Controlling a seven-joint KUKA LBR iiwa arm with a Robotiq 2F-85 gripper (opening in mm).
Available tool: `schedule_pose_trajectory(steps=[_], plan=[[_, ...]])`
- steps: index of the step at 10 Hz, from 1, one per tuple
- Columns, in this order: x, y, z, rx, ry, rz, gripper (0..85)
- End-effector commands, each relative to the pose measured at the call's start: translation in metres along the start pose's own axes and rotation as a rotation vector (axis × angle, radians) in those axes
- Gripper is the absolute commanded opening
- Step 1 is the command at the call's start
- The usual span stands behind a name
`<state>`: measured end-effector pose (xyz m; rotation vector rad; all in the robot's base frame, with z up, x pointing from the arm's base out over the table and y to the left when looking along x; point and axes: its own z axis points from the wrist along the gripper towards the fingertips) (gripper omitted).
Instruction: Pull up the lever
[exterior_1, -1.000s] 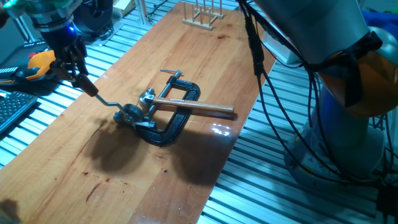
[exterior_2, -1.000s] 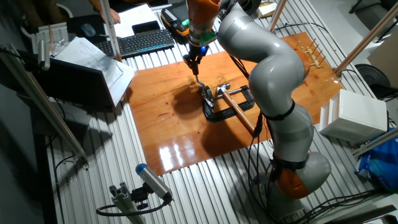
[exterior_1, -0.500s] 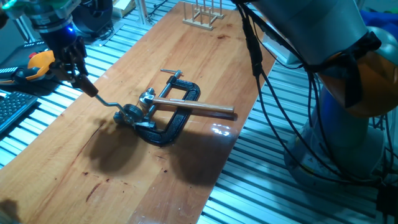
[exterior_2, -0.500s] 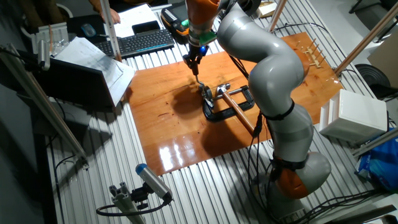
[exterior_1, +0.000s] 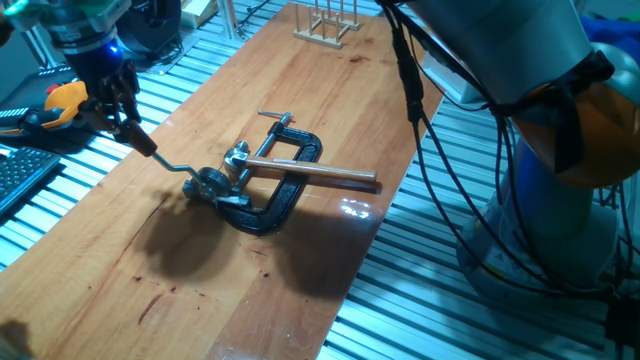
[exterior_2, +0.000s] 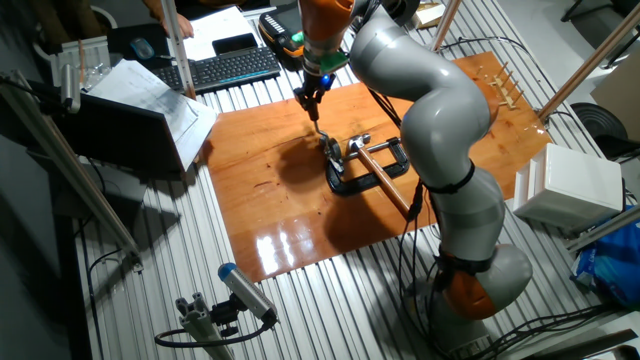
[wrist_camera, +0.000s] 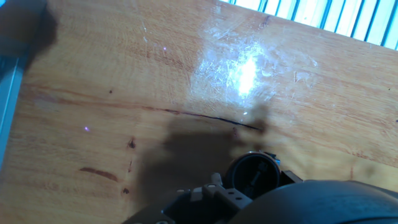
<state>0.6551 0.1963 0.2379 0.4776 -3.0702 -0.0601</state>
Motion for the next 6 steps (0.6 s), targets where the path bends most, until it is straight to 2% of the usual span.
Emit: schedule_pose_trajectory(steps=[1,2,3,5,6], plan=[[0.0005,0.0001,0.0010,-0.002,-0.002,0.005,34.0],[0.0005,0.0001,0.0007,0.000,-0.006,0.011,34.0],[0.0006,0.0002,0.0004,-0.001,-0.008,0.017,51.0],[0.0010,0.0009,-0.0005,-0.005,-0.013,0.036,51.0],[0.0022,0.0029,-0.0042,-0.016,-0.001,0.080,51.0]])
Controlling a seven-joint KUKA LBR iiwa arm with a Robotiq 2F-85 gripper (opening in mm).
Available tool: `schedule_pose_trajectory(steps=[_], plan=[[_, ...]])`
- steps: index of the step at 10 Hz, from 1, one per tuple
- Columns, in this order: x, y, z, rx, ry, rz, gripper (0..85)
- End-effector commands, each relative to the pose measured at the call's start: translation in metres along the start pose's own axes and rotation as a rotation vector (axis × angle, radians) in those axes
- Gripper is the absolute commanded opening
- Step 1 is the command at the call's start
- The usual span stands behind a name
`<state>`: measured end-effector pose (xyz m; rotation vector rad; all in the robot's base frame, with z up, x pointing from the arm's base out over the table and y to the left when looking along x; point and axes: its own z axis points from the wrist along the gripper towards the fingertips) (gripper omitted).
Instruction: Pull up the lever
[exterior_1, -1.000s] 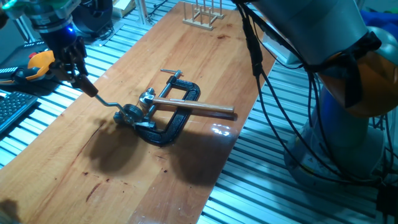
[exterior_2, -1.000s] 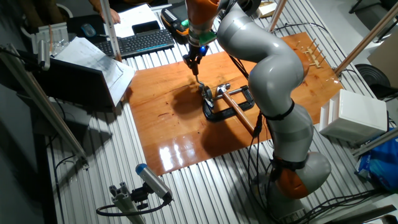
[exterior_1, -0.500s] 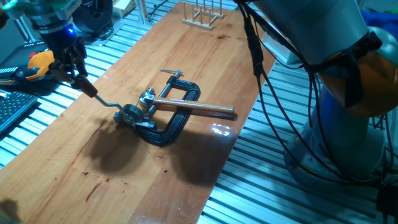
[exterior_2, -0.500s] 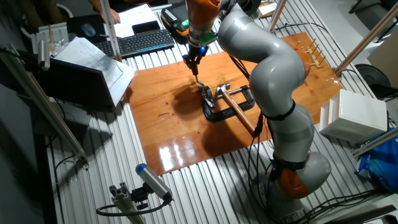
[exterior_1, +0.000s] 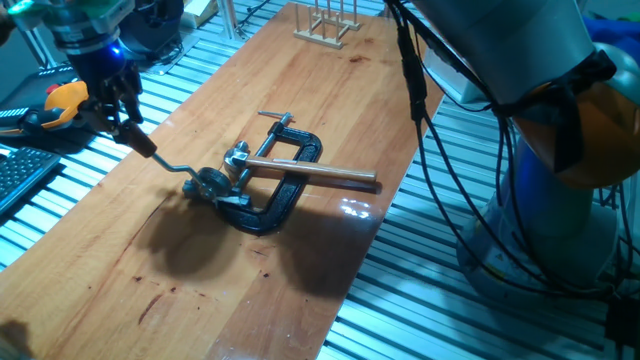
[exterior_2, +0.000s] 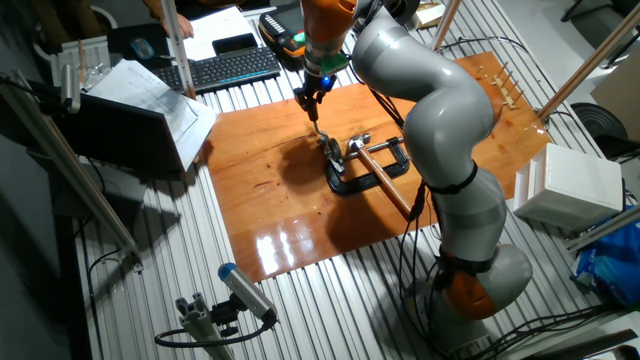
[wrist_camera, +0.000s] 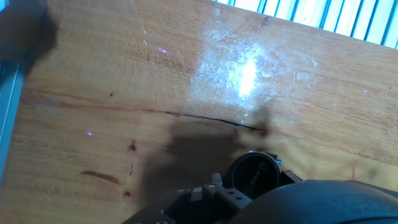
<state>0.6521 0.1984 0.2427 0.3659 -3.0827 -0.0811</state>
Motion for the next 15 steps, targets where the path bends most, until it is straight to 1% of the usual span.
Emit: schedule_pose_trajectory(steps=[1,2,3,4,5,6,10,12,13,14,15], plan=[[0.0011,0.0030,-0.0032,0.001,0.002,0.035,51.0],[0.0025,0.0047,-0.0045,-0.001,0.004,0.067,51.0],[0.0034,0.0066,-0.0041,-0.004,-0.005,0.099,51.0],[0.0044,0.0097,-0.0025,0.001,-0.021,0.144,51.0],[0.0044,0.0104,-0.0024,0.002,-0.032,0.172,51.0],[0.0041,0.0097,-0.0025,0.007,-0.036,0.172,51.0],[0.0060,0.0101,-0.0034,0.006,-0.025,0.164,51.0],[0.0063,0.0095,-0.0030,0.002,-0.024,0.152,51.0],[0.0063,0.0095,-0.0030,0.011,-0.026,0.147,51.0],[0.0063,0.0095,-0.0030,0.004,-0.042,0.146,51.0],[0.0063,0.0095,-0.0030,0.005,-0.058,0.146,51.0]])
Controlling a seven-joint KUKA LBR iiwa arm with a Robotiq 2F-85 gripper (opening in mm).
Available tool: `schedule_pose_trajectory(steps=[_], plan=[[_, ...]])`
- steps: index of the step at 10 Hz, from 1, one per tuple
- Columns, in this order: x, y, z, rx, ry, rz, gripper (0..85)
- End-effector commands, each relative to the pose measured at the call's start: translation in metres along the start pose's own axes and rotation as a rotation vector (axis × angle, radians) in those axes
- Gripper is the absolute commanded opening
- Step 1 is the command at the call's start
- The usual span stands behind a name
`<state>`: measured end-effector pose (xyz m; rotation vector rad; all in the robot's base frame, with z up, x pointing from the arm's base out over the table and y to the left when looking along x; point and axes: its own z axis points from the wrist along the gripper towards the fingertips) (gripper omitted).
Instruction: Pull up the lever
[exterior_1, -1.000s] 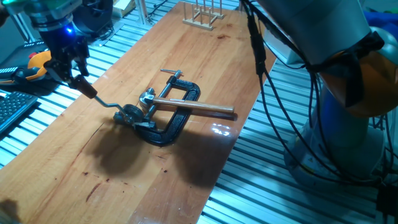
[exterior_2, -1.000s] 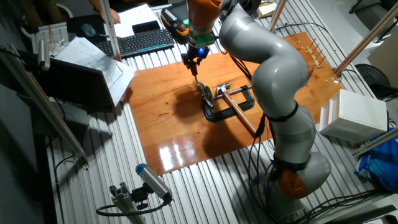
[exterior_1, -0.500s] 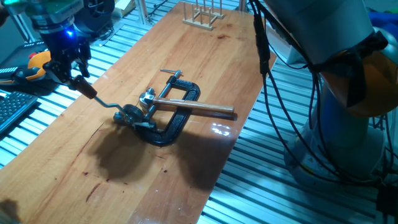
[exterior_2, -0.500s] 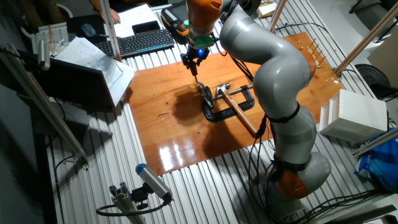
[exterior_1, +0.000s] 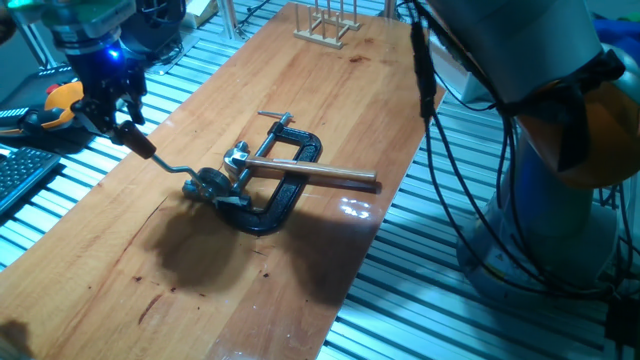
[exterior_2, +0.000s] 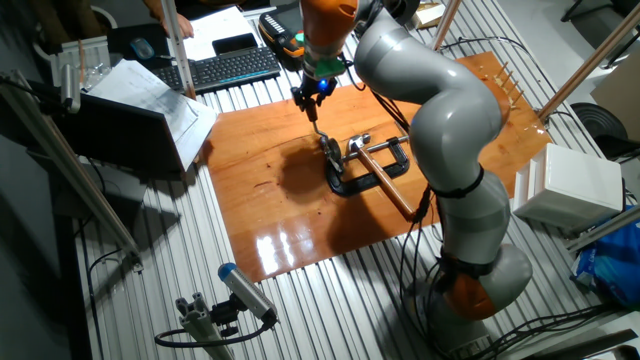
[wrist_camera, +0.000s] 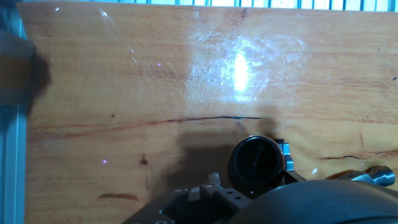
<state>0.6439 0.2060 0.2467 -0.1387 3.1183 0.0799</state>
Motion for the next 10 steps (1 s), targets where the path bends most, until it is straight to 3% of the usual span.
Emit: schedule_pose_trajectory(steps=[1,3,4,6,7,9,10], plan=[[0.000,0.000,0.000,0.002,-0.008,0.000,51.0],[0.000,0.000,0.000,-0.007,-0.006,0.012,51.0],[0.000,0.000,0.000,-0.007,-0.007,0.014,68.0],[0.000,0.000,0.000,-0.008,0.014,0.014,68.0],[-0.009,-0.001,-0.005,0.012,0.025,0.012,68.0],[-0.031,-0.002,0.003,0.015,0.035,0.003,68.0],[-0.038,-0.004,0.009,0.012,0.036,-0.005,51.0]])
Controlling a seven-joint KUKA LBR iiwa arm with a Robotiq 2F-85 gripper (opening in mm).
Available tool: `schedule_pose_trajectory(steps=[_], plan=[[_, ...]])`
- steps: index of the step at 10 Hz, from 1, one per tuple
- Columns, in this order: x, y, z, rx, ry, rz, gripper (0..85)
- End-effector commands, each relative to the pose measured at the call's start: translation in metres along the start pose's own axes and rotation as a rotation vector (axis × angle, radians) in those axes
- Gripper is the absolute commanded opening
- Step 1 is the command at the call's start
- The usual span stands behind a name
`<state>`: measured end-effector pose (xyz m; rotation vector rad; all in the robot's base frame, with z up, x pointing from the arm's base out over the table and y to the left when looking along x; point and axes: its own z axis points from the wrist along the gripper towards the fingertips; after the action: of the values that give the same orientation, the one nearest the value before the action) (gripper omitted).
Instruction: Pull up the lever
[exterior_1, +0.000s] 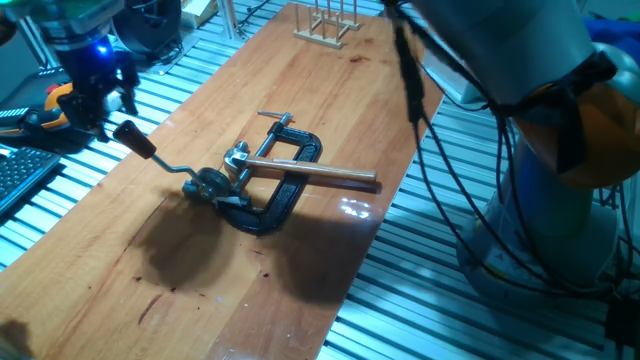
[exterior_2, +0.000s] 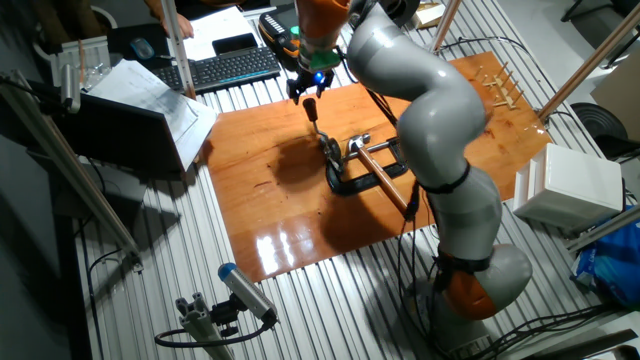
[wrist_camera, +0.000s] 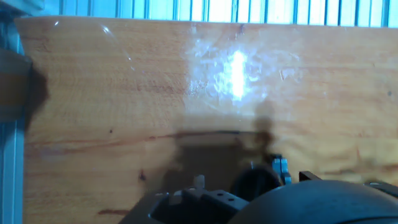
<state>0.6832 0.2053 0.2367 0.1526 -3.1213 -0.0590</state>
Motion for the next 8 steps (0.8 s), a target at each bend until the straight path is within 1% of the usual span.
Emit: schedule_pose_trajectory(steps=[1,2,3,4,7,8], plan=[[-0.004,-0.002,0.005,0.000,0.000,-0.015,51.0],[-0.007,-0.002,0.010,-0.001,0.011,-0.032,34.0],[-0.008,-0.001,0.012,-0.009,0.028,-0.052,17.0],[-0.007,0.000,0.012,-0.009,0.046,-0.074,0.0],[-0.008,-0.004,0.018,0.004,0.063,-0.085,0.0],[-0.007,-0.005,0.019,0.012,0.079,-0.091,0.0]])
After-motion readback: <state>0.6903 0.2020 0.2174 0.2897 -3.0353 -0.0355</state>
